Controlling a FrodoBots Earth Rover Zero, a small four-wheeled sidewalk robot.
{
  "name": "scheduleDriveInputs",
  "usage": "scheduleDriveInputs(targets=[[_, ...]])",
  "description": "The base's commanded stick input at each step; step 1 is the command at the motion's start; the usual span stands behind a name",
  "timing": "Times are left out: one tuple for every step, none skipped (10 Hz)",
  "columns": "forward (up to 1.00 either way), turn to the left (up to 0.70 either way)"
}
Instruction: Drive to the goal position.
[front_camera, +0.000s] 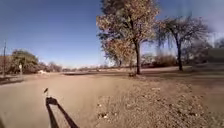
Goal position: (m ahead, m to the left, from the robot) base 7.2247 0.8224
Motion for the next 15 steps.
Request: scheduleDriveInputs(targets=[[0.50, 0.00], [0.50, 0.00], [0.50, 0.00], [0.50, 0.00], [0.50, 0.00], [0.50, 0.00], [0.50, 0.00], [0.50, 0.00], [0.50, 0.00], [0.50, 0.00], [0.50, 0.00], [0.50, 0.00], [0.50, 0.00], [0.50, 0.00], [0.50, 0.00]])
